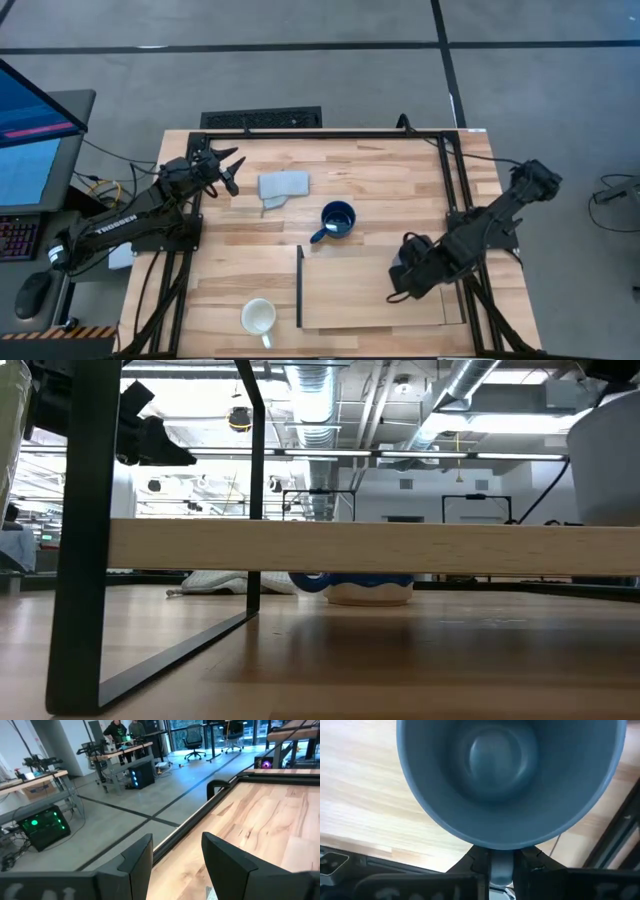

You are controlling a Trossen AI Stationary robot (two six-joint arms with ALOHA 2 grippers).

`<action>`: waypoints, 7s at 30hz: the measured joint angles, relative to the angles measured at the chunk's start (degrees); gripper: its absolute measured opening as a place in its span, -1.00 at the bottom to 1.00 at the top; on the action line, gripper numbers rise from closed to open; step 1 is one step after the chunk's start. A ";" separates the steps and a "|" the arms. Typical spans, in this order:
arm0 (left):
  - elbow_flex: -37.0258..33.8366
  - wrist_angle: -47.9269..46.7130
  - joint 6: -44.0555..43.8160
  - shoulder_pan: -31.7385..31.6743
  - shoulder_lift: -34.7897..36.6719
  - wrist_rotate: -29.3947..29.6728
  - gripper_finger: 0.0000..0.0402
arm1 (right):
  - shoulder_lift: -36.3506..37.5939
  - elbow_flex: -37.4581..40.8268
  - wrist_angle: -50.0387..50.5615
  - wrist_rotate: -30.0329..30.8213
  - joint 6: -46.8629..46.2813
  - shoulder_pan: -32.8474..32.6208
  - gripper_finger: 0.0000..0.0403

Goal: Stack small to large cups/mugs on shelf
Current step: Put the blue mug on the shelf

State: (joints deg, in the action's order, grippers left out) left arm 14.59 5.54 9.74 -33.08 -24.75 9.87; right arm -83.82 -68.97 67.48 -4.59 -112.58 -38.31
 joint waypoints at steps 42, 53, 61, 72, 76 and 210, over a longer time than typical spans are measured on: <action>0.00 -0.11 -1.40 -0.02 0.00 -0.61 -0.19 | -17.76 -12.37 3.93 -1.76 -15.98 -6.96 -0.34; 0.00 -0.09 -1.40 -0.02 -0.02 -0.63 -0.19 | -16.50 -12.28 3.67 -1.68 -14.48 -6.27 -0.08; 0.00 -0.11 -1.39 -0.02 0.00 -0.63 -0.19 | -10.79 -12.28 4.32 -1.81 -13.80 -5.33 -0.05; 0.00 -0.11 -1.01 0.00 -0.02 -0.66 -0.19 | -2.43 -12.28 11.29 1.16 -10.06 -1.84 -0.08; 0.00 -0.11 -0.99 0.00 0.00 -0.65 -0.19 | -0.41 -12.28 11.98 6.90 -2.27 2.08 -0.07; 0.00 -6.18 -0.97 -0.02 -0.01 -0.48 -0.19 | -27.42 -30.25 8.88 9.37 87.64 39.91 -0.87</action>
State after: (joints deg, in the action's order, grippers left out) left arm 14.59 -0.64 8.78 -33.10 -24.76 9.39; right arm -111.24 -99.21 76.36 4.78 -24.95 1.60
